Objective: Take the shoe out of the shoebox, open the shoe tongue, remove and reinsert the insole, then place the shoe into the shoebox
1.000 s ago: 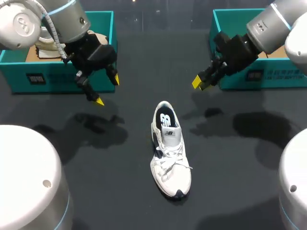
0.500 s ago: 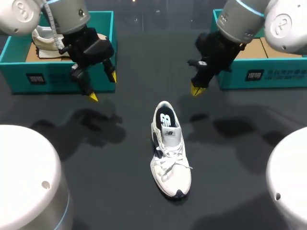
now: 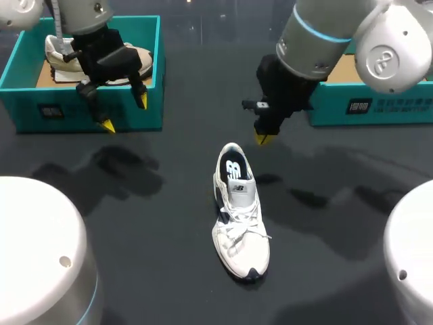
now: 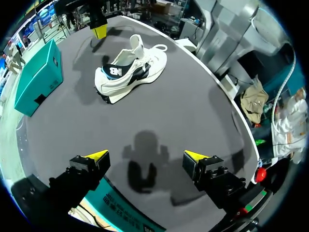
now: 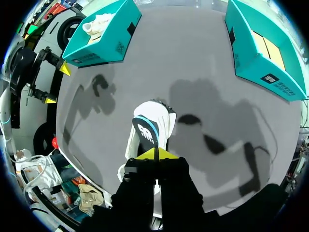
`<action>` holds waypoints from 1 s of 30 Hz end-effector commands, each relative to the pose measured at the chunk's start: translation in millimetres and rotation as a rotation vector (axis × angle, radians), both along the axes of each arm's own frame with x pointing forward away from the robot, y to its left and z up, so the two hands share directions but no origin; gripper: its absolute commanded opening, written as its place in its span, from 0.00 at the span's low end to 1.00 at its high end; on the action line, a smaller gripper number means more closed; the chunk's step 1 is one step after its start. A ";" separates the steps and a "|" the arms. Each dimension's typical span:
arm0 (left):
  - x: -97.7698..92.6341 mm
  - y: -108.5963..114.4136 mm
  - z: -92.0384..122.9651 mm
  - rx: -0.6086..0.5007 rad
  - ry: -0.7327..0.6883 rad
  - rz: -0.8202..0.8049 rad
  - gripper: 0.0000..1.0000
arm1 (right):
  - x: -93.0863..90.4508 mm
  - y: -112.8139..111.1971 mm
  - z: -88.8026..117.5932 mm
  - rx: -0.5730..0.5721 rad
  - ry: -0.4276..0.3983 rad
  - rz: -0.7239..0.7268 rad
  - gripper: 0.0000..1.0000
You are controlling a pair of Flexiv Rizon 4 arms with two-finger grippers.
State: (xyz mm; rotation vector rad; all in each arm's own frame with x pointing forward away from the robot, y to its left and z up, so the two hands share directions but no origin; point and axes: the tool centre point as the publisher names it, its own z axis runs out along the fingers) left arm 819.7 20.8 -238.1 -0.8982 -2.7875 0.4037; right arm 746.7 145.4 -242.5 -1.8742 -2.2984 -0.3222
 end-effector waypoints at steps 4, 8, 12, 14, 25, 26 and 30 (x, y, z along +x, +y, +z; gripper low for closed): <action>17.0 24.0 9.1 -0.027 0.044 -0.056 1.00 | -2.5 38.9 -14.7 -0.230 -0.044 -0.035 0.00; 17.0 24.0 9.1 -0.027 0.044 -0.056 1.00 | -2.5 38.9 -14.7 -0.230 -0.044 -0.035 0.00; 18.0 24.4 7.6 -0.027 0.043 -0.054 1.00 | -2.5 38.9 -14.7 -0.230 -0.044 -0.035 0.00; 19.9 26.9 7.3 -0.033 0.053 -0.061 1.00 | -2.8 43.1 -20.8 -0.236 -0.072 0.003 0.00; 37.7 35.2 6.0 -0.055 0.082 -0.044 1.00 | -4.8 47.3 -55.8 -0.296 -0.181 0.015 0.00; 37.7 35.2 6.0 -0.055 0.082 -0.044 1.00 | -3.6 48.1 -60.0 -0.300 -0.198 0.028 0.00; 37.7 35.2 6.0 -0.055 0.082 -0.044 1.00 | -2.7 48.6 -63.1 -0.302 -0.202 0.032 0.00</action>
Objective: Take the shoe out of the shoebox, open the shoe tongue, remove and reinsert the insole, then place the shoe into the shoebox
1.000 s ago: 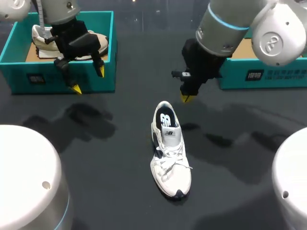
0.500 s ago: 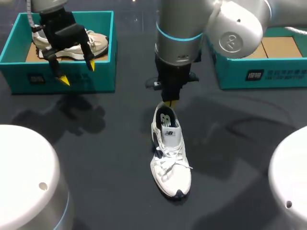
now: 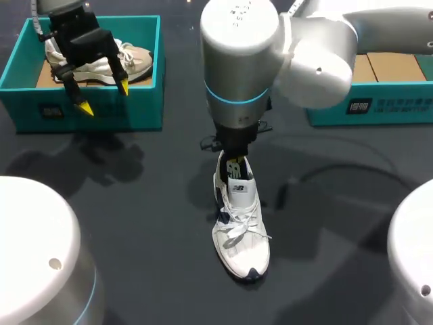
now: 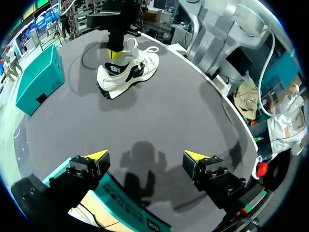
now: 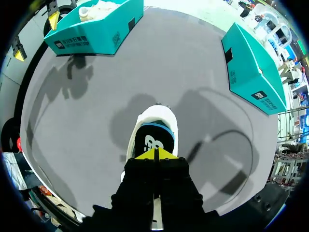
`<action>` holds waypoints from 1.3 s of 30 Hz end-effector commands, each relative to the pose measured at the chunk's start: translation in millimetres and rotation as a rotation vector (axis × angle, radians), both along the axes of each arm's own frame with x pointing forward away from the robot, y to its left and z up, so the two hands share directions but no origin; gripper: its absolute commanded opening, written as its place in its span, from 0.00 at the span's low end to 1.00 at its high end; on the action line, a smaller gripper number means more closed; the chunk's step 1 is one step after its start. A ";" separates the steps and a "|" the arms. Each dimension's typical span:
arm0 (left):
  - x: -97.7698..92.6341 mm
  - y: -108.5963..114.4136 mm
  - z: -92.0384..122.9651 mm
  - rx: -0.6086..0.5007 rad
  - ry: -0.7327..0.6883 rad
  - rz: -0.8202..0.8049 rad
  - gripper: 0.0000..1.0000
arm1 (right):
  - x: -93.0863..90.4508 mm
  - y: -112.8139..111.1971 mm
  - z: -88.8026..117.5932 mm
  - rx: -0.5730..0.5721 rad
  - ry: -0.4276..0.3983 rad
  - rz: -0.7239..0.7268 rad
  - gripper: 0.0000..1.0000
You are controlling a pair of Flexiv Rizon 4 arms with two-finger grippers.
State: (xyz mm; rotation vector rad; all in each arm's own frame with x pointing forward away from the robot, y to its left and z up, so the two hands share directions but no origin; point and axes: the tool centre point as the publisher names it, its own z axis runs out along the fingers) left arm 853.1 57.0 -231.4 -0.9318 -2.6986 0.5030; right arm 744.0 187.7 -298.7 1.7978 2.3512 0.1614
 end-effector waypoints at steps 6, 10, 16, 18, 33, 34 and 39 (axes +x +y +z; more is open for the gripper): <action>4.3 -1.0 -0.6 0.003 0.008 -0.004 1.00 | 0.0 6.4 -6.9 -0.007 -0.003 -0.002 0.00; 4.3 -1.0 -0.6 0.003 0.008 -0.004 1.00 | 5.9 5.0 -16.7 0.015 -0.028 0.018 0.00; 4.3 -1.0 -0.6 0.003 0.008 -0.004 1.00 | 12.5 0.9 -37.5 -0.047 -0.110 -0.046 0.00; 4.3 -1.0 -0.6 0.003 0.008 -0.004 1.00 | 12.9 0.4 -43.5 -0.064 -0.131 -0.053 0.00; 4.3 -1.0 -0.6 0.003 0.008 -0.004 1.00 | 18.0 -6.8 -80.2 -0.070 -0.113 -0.025 0.00; 4.3 -1.0 -0.6 0.003 0.008 -0.004 1.00 | 18.7 -9.1 -83.1 -0.062 -0.105 -0.023 0.00; 4.3 -1.0 -0.6 0.003 0.008 -0.004 1.00 | 15.6 -14.1 -77.1 -0.050 -0.117 -0.019 0.00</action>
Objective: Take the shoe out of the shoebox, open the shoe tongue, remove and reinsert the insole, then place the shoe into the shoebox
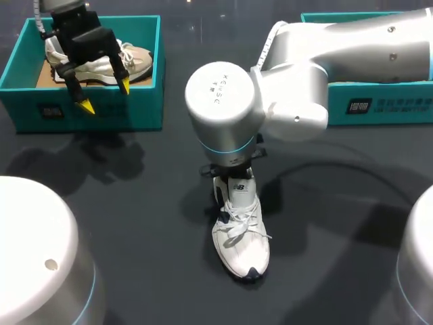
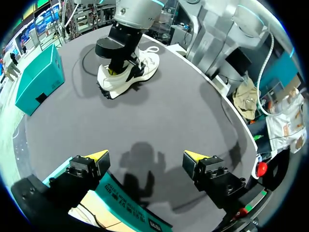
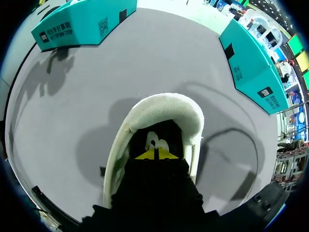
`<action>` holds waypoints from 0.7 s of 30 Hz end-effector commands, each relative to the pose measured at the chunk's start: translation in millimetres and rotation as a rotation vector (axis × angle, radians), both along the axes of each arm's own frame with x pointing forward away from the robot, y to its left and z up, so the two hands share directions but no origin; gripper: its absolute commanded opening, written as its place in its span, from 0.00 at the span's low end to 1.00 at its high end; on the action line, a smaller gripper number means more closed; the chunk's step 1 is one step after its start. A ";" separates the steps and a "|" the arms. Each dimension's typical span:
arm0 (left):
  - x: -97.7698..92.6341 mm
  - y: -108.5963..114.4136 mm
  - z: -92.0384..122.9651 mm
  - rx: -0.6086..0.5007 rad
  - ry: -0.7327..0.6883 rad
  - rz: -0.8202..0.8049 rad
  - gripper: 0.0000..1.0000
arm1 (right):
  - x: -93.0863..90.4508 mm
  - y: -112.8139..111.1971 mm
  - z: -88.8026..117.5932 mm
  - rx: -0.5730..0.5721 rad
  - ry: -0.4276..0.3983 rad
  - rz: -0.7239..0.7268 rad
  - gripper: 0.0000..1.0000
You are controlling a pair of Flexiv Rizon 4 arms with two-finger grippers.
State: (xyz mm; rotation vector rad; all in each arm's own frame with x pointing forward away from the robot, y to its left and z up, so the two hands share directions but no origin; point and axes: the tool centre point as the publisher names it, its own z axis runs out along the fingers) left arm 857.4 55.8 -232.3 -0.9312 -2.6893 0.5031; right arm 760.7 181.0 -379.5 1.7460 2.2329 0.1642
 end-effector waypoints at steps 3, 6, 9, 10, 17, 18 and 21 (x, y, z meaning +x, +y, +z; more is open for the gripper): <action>0.0 0.2 0.3 0.002 0.000 -0.001 1.00 | -5.2 -6.2 22.1 -0.020 -0.063 0.012 0.00; 0.0 0.2 0.3 0.002 0.000 -0.001 1.00 | -5.4 -4.7 33.8 -0.053 -0.102 0.024 0.00; 0.0 0.2 0.3 0.002 0.000 -0.001 1.00 | -1.0 -5.4 36.3 -0.083 -0.114 0.030 0.00; 0.0 0.2 0.3 0.002 0.000 -0.001 1.00 | 1.4 -5.3 34.8 -0.091 -0.109 0.029 0.00; 0.0 0.2 0.3 0.002 0.000 -0.001 1.00 | 11.8 -10.5 4.7 -0.140 -0.023 0.008 0.00; 0.0 0.2 0.3 0.002 0.000 -0.001 1.00 | 12.1 -11.7 0.1 -0.149 -0.001 -0.006 0.00; 0.0 0.2 0.3 0.002 0.000 -0.001 1.00 | 11.8 -12.8 -9.9 -0.146 0.028 -0.012 0.00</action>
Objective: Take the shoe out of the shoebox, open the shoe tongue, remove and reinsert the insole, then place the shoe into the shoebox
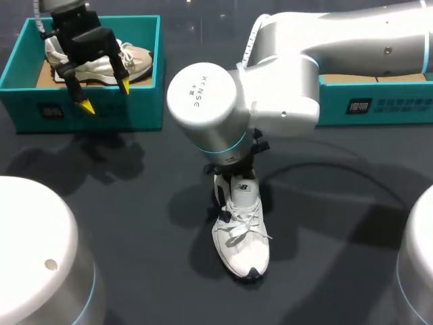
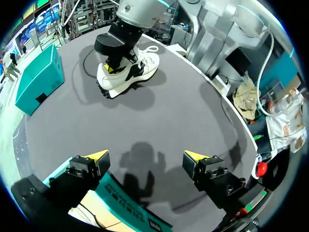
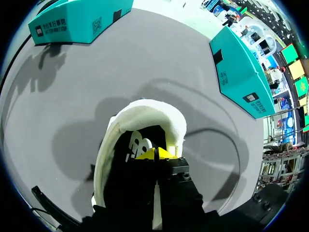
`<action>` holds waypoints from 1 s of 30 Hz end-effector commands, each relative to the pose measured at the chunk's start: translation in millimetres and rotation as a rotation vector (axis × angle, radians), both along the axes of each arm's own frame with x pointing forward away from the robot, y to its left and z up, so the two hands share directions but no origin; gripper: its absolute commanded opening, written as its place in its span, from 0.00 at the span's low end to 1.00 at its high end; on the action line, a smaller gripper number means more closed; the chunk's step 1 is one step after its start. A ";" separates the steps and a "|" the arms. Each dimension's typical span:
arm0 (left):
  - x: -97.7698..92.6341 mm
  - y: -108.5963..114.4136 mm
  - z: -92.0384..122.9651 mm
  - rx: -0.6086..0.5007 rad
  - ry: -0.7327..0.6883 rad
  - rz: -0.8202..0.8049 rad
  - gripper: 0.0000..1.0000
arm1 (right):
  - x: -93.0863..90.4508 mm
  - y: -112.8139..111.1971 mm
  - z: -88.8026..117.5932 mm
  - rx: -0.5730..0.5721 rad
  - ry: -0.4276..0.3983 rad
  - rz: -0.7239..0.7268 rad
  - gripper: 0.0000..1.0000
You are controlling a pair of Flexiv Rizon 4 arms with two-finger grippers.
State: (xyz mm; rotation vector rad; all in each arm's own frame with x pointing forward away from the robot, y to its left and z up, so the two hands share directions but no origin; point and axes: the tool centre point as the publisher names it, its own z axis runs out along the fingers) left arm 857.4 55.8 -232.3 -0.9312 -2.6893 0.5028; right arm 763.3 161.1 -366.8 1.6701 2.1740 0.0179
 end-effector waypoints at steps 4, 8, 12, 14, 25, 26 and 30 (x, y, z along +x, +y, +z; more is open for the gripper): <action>0.0 0.2 0.2 0.001 0.000 -0.001 1.00 | 8.3 8.2 -32.5 -0.010 0.080 -0.028 0.00; 0.0 0.2 0.2 0.001 0.000 -0.001 1.00 | -0.3 14.1 -32.4 0.009 0.085 -0.023 0.00; 0.0 0.2 0.2 0.001 0.000 -0.001 1.00 | -11.3 19.5 -8.9 -0.039 0.026 -0.028 0.00; 0.0 0.2 0.2 0.001 0.000 -0.001 1.00 | -15.4 20.0 1.3 -0.070 0.000 -0.036 0.00; 0.0 0.2 0.2 0.001 0.000 -0.001 1.00 | -11.6 -0.9 -23.7 -0.042 0.073 -0.092 0.00; 0.0 0.2 0.2 0.001 0.000 -0.001 1.00 | -11.1 -1.8 -28.0 -0.020 0.089 -0.087 0.00; 0.0 0.2 0.2 0.001 0.000 -0.001 1.00 | -15.2 1.5 -37.8 0.041 0.116 -0.072 0.00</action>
